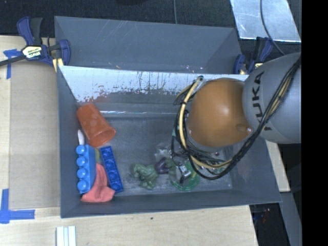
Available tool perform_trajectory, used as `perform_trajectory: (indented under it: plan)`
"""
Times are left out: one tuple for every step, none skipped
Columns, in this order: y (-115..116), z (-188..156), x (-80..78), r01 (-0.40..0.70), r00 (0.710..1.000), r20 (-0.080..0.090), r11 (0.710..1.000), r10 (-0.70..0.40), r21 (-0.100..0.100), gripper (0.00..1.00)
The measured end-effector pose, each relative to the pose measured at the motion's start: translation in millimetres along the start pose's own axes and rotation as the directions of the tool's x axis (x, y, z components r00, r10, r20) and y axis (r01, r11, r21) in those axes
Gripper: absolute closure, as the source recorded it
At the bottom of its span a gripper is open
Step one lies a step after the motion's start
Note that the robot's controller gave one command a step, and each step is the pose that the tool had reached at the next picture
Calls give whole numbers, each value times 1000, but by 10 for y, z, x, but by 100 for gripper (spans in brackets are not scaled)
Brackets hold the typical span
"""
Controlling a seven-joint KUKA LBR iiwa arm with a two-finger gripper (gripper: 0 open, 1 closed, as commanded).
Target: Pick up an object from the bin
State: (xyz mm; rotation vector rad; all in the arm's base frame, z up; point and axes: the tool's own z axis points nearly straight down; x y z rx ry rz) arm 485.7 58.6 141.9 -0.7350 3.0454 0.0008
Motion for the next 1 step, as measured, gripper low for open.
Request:
perform_trajectory:
  plan:
    - [-82,-825,-11,49,999,0,999,-49,1,100]
